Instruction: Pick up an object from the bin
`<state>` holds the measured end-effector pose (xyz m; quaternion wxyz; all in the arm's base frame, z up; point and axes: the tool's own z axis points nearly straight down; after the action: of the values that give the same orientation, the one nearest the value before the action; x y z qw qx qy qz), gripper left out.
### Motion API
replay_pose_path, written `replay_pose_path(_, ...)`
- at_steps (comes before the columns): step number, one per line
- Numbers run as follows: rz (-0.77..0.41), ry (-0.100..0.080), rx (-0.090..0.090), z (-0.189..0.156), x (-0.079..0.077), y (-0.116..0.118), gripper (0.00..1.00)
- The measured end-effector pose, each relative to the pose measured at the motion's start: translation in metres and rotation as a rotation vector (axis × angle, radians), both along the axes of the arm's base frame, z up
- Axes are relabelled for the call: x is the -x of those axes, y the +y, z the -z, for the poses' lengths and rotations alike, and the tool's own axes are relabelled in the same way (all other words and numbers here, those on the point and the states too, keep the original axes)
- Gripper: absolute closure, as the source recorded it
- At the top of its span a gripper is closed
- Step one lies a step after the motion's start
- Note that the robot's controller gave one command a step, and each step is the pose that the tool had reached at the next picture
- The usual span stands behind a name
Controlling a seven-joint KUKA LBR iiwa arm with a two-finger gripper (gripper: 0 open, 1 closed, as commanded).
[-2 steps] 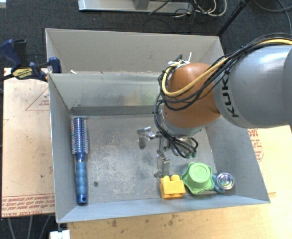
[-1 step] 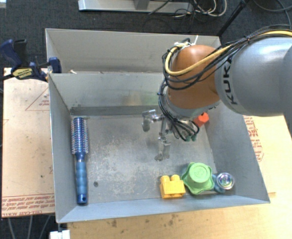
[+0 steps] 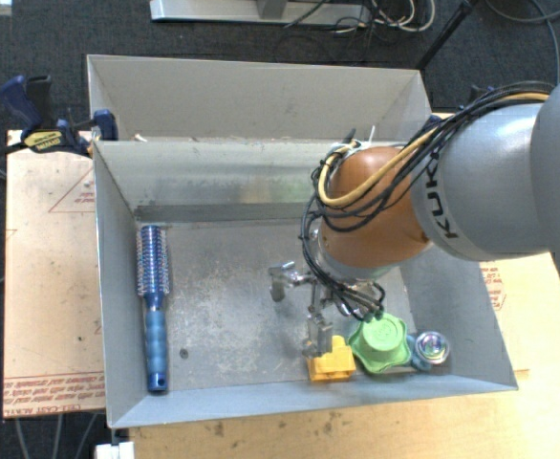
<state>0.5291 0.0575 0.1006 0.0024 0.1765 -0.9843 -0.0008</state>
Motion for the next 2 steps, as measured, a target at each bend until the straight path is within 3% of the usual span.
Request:
replay_pose_path(1,0.137,-0.018,-0.002,-0.073,-0.084,-0.003,0.00)
replay_pose_path(2,0.087,0.004,-0.001,-0.027,0.007,0.050,0.00)
